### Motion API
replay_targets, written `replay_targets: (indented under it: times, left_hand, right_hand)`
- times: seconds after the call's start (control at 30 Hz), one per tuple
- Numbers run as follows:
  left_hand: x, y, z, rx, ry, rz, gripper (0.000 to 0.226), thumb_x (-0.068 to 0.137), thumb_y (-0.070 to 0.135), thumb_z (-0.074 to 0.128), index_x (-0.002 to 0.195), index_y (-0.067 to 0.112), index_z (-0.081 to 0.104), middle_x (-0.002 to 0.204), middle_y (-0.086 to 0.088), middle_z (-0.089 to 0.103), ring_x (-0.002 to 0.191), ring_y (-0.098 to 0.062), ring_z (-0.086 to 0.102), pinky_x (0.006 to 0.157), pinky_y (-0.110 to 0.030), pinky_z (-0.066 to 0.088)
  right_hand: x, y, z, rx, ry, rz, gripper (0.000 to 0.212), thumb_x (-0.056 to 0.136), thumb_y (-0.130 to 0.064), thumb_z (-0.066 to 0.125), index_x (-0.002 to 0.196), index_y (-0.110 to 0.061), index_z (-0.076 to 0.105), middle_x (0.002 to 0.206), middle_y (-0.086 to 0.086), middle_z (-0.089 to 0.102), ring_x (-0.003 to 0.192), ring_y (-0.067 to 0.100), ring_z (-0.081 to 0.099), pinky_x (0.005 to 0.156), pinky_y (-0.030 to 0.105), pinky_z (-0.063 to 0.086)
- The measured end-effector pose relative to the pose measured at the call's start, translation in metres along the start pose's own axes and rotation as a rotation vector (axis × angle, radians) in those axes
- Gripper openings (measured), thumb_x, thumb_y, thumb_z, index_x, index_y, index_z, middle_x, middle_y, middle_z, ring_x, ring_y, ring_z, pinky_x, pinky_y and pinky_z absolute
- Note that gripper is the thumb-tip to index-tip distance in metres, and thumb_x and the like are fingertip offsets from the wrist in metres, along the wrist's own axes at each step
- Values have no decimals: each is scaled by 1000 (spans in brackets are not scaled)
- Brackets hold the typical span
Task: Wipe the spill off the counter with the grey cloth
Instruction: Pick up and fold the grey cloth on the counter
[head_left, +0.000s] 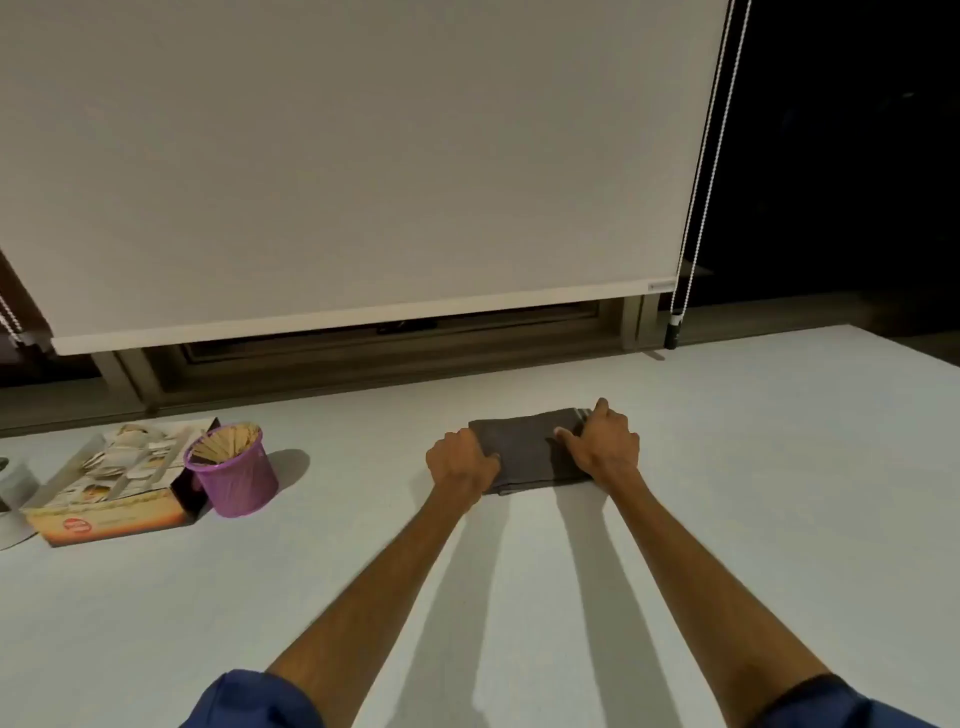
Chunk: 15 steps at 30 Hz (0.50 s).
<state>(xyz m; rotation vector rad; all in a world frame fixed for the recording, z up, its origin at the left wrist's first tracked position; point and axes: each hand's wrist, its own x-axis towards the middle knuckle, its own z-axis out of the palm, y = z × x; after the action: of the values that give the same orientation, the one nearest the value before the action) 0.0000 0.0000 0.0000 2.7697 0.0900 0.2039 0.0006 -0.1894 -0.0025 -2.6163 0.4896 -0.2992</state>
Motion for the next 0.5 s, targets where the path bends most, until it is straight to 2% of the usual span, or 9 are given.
replay_targets:
  times: [0.2, 0.37, 0.5]
  left_hand:
    - [1, 8, -1, -271, -147, -149, 54, 82, 43, 66, 121, 6, 56, 118, -13, 66, 107, -30, 63, 86, -37, 52]
    - [-2, 16, -1, -469, -186, -188, 53, 81, 25, 70, 125, 1, 53, 126, -18, 62, 115, -35, 59, 96, -42, 52]
    - [-6, 12, -2, -738, -237, -261, 34, 82, 8, 69, 111, -7, 62, 118, -22, 66, 107, -36, 63, 96, -44, 55]
  right_hand:
    - [2, 5, 11, -99, -31, 81, 75, 84, -64, 62, 129, -4, 54, 129, 17, 59, 121, 32, 53, 100, 43, 45]
    - [4, -1, 11, 119, -107, 127, 57, 84, -43, 74, 122, -4, 59, 120, 17, 66, 110, 34, 64, 93, 42, 54]
    - [-1, 1, 9, 295, -112, 188, 50, 83, -31, 76, 119, -3, 57, 117, 17, 66, 107, 34, 65, 87, 39, 53]
